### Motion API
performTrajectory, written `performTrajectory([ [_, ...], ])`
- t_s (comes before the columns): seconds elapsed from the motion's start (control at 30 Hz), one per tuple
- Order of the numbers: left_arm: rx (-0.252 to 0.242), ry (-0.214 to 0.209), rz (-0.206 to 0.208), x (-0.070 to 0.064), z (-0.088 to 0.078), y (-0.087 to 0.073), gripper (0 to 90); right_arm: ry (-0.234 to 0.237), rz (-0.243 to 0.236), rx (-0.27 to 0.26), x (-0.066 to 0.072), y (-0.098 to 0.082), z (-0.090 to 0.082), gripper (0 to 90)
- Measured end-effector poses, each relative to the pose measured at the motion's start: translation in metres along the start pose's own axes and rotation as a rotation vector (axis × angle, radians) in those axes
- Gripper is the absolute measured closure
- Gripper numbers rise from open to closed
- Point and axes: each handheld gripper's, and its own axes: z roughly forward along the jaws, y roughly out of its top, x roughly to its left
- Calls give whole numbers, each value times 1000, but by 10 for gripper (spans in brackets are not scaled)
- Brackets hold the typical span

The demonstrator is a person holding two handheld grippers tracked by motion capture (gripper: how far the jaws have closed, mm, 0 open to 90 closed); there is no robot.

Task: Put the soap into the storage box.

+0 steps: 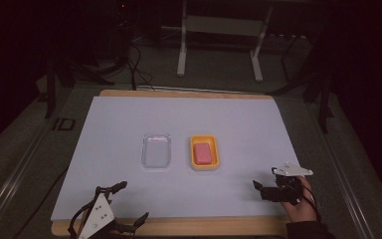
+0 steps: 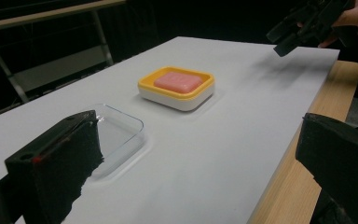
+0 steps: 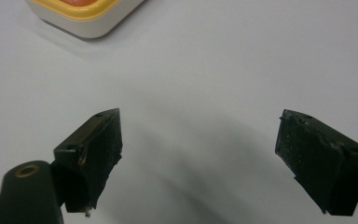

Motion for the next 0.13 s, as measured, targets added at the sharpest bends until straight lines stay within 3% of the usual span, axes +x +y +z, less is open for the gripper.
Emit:
performTrajectory([
  [0.13,-2,-2,2,-1,0,0,5,3,-10,1,2,0,0,144],
])
